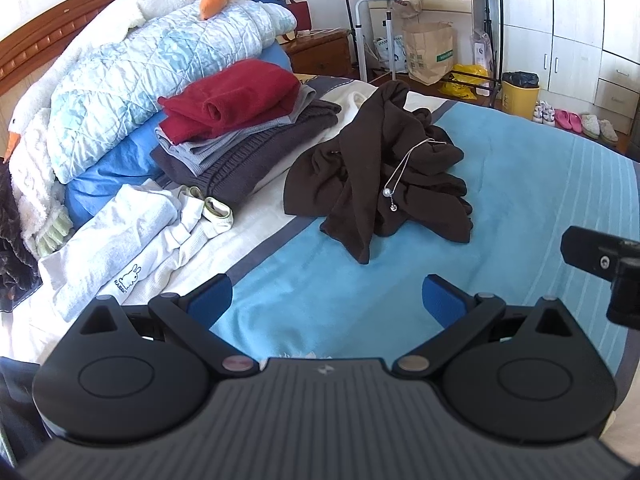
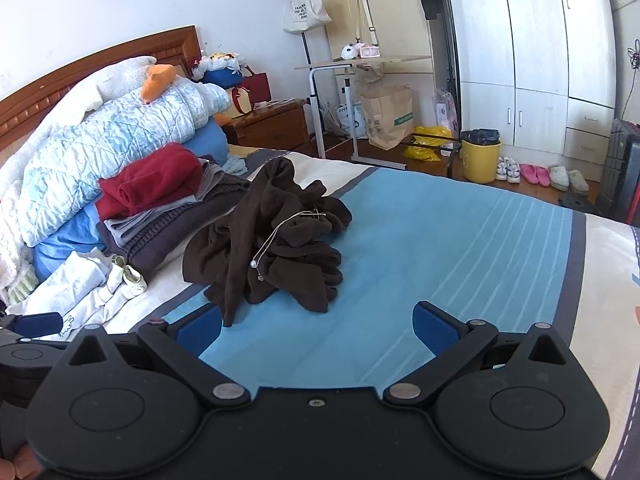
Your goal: Fold clothes
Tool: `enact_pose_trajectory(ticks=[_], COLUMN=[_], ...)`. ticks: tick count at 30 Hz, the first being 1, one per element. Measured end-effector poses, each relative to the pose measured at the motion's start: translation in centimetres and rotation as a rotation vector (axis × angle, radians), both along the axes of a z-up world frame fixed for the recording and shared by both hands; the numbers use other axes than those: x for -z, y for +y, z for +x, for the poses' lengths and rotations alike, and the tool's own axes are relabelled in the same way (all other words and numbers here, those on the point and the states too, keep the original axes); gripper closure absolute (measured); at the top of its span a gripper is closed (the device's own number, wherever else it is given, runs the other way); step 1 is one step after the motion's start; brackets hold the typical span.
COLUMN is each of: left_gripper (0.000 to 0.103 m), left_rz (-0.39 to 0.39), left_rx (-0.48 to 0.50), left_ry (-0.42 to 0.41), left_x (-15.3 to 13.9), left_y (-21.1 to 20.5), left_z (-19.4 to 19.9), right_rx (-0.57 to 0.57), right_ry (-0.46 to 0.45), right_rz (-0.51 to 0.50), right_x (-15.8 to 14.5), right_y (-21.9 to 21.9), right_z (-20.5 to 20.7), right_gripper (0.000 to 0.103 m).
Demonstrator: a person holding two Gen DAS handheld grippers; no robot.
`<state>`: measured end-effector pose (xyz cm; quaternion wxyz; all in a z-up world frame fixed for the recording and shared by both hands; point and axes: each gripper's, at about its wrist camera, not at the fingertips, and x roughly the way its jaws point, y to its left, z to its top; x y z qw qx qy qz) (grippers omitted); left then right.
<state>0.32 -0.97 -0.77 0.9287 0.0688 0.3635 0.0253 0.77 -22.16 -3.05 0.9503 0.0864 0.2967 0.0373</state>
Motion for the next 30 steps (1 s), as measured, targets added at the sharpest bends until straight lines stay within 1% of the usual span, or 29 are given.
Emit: enact_pose_trajectory(ticks=[3,5,9,21,23,24,26,28,30], left_gripper=[0.000,0.000,0.000,0.000,0.000,0.000,0.000,0.000,0.000], left_rz=[0.001,0.024,0.022,0.012,0.018,0.039,0.079,0.084,0.084], left_rx=[-0.001,-0.011,-0.015,-0.017,-0.023,-0.028,-0.037,-0.037,-0.037], left_ry=[-0.005,-0.024,-0.019,0.002,-0.004,-0.018,-0.044,-0.026,-0.009], left_x=[0.0,-0.1,-0.2,0.5,0.8,1.0,1.4,1.7,1.9], left_y=[0.0,-0.1,0.1,0.4,0.4,0.4,0.3,0.6,0.9], left_z=[-0.1,-0.2,-0.1,0.1,0.2,0.2,0.3,1.1,2.0], right_rx=[0.006,0.009,0.028,0.045,0.044,0.045,0.062,0.098,0.107], right_ry=[0.000,0.000,-0.020,-0.036,-0.032,-0.031,-0.040,-0.044,-0.039], right_rz=[-0.006,-0.010,-0.019,0.022,0.029,0.034,0.057,0.123,0.186], right_x=[0.0,0.0,-0.3,-0.3,-0.1,0.0,0.2,0.6,1.2], right_y=[0.0,0.1,0.1,-0.5,-0.5,-0.6,-0.8,-1.6,-2.2], right_z=[0.0,0.1,0.0,-0.2,-0.1,-0.1,0.0,0.2,0.4], right_gripper=[0.000,0.000,0.000,0.000,0.000,0.000,0.000,0.000,0.000])
